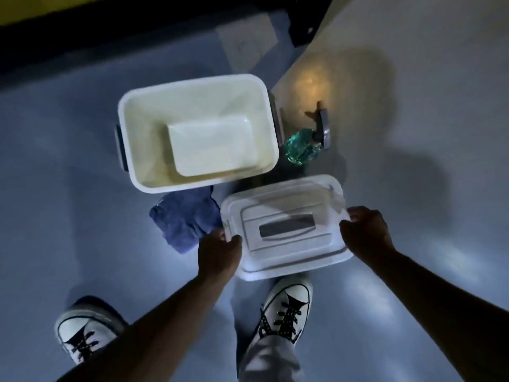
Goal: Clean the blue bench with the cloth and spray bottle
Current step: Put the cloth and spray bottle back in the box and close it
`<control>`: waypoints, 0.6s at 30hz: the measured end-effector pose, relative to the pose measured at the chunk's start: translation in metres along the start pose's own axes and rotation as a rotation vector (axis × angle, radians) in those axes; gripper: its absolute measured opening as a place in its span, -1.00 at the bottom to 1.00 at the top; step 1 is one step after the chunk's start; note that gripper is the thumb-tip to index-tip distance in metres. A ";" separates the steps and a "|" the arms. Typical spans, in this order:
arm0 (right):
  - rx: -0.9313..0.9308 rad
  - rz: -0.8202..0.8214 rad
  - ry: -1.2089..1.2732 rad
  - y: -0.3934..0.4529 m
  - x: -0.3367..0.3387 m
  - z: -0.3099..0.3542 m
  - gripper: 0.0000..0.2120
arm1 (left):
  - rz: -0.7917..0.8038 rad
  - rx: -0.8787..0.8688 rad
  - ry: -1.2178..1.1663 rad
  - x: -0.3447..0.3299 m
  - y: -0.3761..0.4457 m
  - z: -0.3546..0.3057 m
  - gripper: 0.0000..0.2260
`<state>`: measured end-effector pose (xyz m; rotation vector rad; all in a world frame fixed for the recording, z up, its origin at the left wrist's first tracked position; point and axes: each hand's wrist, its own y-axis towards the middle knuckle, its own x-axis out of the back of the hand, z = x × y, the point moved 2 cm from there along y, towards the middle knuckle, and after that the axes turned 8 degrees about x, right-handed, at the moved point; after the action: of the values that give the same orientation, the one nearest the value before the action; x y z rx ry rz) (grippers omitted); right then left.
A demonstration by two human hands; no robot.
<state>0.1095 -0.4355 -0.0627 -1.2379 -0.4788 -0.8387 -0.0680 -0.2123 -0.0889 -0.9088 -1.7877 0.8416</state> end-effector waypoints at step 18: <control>0.239 -0.165 0.225 0.043 0.003 0.038 -0.71 | -0.108 -0.113 0.043 0.006 0.017 -0.028 -0.85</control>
<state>0.1493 -0.3964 -0.0762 -0.8818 -0.4875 -1.0165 -0.0403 -0.1942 -0.0911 -0.8873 -1.8437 0.6538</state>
